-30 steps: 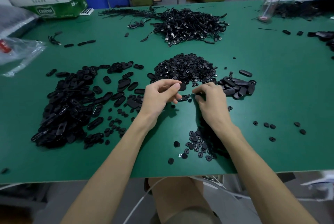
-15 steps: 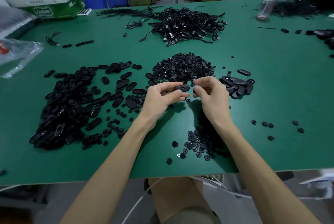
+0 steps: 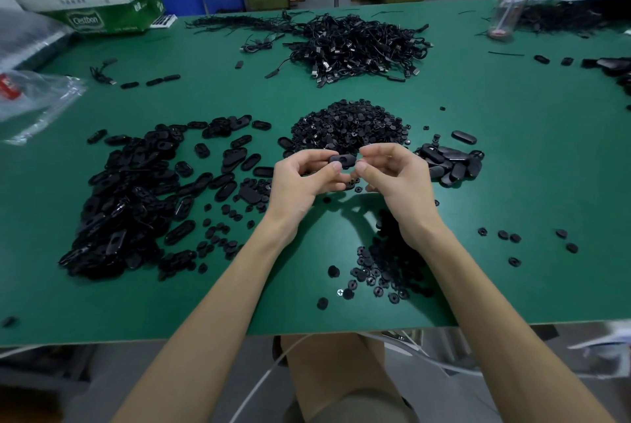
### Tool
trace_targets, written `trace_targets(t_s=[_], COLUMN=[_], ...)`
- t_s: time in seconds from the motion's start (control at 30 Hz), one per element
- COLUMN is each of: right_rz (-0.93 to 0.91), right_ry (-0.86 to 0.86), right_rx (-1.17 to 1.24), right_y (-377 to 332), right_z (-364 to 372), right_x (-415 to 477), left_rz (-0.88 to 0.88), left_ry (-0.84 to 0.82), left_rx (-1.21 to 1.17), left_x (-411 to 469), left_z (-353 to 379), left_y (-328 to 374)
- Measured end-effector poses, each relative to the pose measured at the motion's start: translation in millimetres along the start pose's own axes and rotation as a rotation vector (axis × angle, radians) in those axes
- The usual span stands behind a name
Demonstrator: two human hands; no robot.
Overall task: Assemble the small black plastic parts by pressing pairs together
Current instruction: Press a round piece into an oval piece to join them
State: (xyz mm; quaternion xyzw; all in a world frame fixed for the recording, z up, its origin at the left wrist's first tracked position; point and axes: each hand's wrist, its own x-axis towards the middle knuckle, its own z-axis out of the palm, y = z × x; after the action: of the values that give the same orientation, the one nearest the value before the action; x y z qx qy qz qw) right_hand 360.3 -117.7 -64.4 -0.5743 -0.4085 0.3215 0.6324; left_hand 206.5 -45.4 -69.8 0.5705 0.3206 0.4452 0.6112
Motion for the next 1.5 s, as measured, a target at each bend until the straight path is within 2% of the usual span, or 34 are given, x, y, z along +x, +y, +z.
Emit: trace_targets(t_s=[0.43, 0.7, 1.1, 1.5], right_rz=[-0.062, -0.074, -0.07, -0.205], right_ry=[-0.026, 0.031, 0.06, 0.078], right_rx=[0.038, 0.016, -0.077, -0.251], right_y=[0.0, -0.1, -0.7, -1.1], right_z=[1.1, 0.6, 3.1, 5.9], right_x=[-0.2, 0.3, -1.1, -4.6], left_rz=[0.017, 0.007, 0.002, 0.031], left_ry=[0.036, 0.04, -0.005, -0.032], left_rx=[0.041, 0.036, 0.043, 0.129], left_x=[2.6, 1.8, 0.1, -2.5], left_z=[-2.2, -0.4, 0.6, 3.0], left_y=[-2.0, -2.6, -2.2, -1.1])
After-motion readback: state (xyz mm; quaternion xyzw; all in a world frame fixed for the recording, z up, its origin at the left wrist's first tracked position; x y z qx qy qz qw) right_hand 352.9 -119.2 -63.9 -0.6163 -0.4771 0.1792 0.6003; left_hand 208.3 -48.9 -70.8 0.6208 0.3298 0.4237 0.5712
